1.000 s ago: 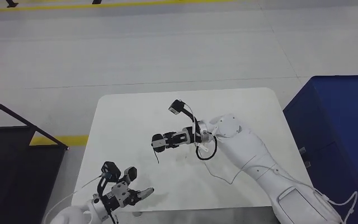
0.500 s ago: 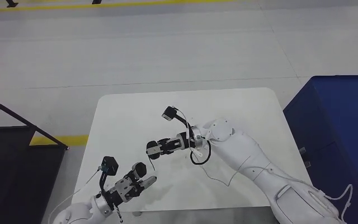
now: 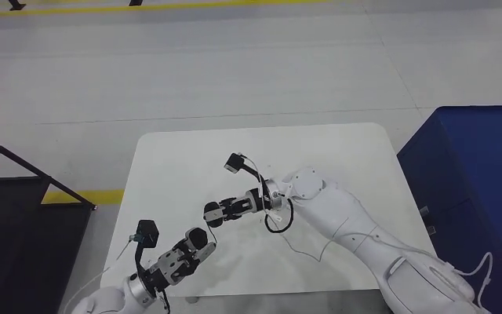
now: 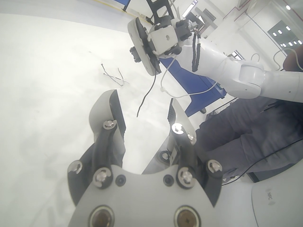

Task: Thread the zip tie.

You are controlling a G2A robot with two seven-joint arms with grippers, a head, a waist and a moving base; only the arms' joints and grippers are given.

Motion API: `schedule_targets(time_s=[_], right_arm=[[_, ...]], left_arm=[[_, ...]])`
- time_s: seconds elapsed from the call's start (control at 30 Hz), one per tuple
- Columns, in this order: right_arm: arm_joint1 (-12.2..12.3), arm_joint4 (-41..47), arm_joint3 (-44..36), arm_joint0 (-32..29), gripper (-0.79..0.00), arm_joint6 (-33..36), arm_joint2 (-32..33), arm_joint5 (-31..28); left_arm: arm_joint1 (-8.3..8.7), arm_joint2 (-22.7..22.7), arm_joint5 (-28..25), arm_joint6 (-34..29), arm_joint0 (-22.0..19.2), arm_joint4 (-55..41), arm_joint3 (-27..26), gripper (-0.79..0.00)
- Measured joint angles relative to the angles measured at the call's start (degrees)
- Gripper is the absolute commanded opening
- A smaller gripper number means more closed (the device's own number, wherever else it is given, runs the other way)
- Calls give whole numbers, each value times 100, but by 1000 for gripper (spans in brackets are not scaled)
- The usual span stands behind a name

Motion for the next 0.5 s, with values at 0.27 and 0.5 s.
schedule_targets(time_s=[0.27, 0.5], right_arm=[[-33, 106, 50, 109, -785, -68, -173, -68], [-12, 143, 107, 230, -785, -64, -253, -64]], left_arm=[[1, 236, 217, -40, -115, 256, 2, -413], [3, 419, 288, -67, -278, 245, 114, -434]])
